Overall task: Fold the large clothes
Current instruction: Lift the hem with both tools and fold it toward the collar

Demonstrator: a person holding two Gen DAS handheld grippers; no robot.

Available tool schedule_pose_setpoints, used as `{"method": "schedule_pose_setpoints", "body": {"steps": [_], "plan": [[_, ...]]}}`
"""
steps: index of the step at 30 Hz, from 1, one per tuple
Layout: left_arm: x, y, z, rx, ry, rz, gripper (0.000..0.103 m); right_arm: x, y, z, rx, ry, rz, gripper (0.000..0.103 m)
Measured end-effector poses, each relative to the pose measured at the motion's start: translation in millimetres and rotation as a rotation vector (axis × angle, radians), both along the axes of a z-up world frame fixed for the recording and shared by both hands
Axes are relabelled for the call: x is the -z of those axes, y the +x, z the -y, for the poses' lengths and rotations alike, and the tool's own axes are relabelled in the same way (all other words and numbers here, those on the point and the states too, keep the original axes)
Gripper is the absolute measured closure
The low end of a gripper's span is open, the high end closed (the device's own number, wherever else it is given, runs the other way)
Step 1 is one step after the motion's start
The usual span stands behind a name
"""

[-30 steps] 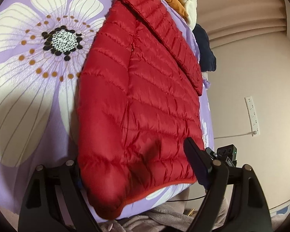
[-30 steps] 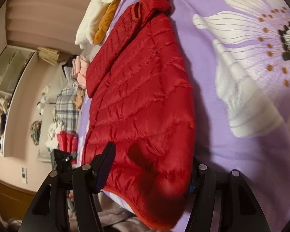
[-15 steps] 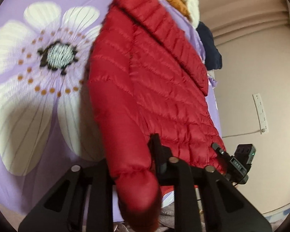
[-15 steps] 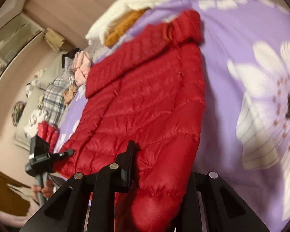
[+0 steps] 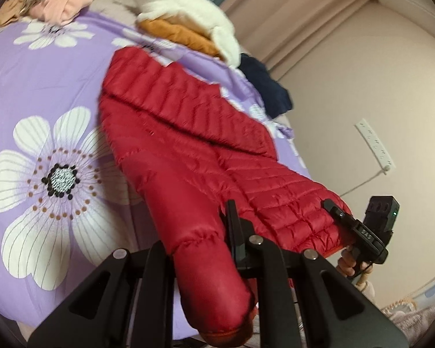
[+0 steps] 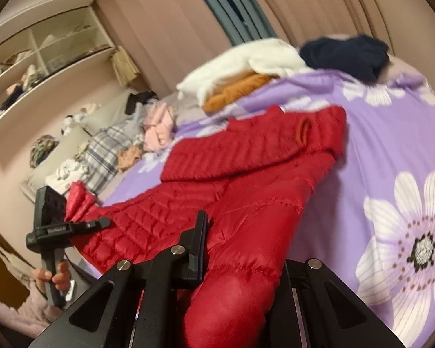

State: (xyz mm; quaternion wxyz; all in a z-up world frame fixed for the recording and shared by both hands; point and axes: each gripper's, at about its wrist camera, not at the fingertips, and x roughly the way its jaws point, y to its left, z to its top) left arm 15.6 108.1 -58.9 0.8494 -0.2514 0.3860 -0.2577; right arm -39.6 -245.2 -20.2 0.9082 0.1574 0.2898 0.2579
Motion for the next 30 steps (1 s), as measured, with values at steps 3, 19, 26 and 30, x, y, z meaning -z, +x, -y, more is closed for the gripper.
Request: {"method": "schedule_pose_setpoints", "body": {"steps": [3, 19, 26, 30], "plan": [[-20.8, -10.1, 0.3, 0.021, -0.001, 0.054, 0.090, -14.0, -10.2, -4.0, -0.029, -0.021, 0.053, 0.086], [-100.4, -51.1, -8.4, 0.066, -0.085, 0.256, 0.089, -77.1, -52.7, 17.6, -0.101, 0.061, 0.256, 0.086], [-99.4, -16.6, -10.2, 0.015, -0.055, 0.233, 0.089, -73.6, -22.0, 18.9, -0.038, 0.084, 0.201, 0.086], [-98.2, 10.8, -10.2, -0.007, -0.030, 0.222, 0.088, -73.9, -4.5, 15.0, -0.003, 0.077, 0.190, 0.086]]}}
